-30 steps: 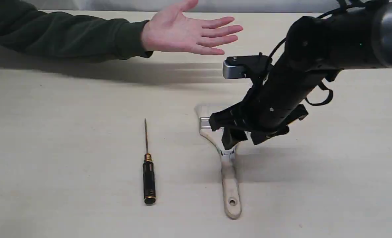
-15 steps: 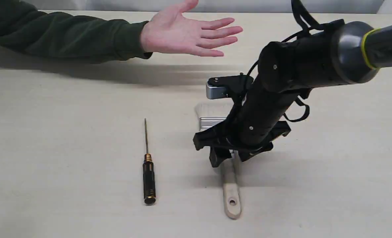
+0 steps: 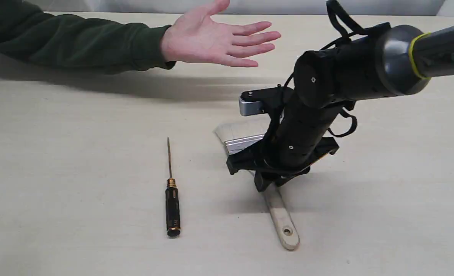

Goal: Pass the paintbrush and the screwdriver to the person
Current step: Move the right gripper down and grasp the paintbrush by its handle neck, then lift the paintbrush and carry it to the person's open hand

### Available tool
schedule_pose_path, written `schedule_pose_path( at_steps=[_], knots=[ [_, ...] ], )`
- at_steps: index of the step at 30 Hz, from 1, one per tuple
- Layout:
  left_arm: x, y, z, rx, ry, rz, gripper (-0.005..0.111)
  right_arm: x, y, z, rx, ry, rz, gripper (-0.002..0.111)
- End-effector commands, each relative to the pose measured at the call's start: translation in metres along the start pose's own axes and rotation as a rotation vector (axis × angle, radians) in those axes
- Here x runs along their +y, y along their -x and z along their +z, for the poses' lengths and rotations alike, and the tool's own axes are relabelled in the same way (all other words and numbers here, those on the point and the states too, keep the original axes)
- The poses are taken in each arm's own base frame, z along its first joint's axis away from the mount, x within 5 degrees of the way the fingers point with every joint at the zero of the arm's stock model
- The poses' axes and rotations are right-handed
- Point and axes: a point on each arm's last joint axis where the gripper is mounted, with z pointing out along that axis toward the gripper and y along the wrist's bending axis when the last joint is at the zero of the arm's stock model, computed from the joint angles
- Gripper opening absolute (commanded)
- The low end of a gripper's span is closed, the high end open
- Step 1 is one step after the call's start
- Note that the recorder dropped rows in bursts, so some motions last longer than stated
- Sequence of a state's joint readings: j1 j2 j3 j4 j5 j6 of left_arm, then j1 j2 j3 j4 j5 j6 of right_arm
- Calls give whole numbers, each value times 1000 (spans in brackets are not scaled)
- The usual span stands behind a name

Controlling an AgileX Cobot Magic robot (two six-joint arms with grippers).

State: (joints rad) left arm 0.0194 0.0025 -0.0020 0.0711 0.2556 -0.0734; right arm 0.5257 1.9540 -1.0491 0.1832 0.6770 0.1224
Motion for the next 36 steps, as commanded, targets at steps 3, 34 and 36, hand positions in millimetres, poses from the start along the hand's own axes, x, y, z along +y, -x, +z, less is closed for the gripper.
schedule_pose_path(
  at_steps=[3,34,36],
  knots=[
    [-1,0,0,-5,-10,-5,0,-7,-4,13,42,-60,-55,4],
    [-1,0,0,-8,-9,-2,0,4,-30,-152,-568,59,-143,4],
    [-1,0,0,-8,-9,-2,0,7,-19,-161,-611,68,-146,4]
  ],
)
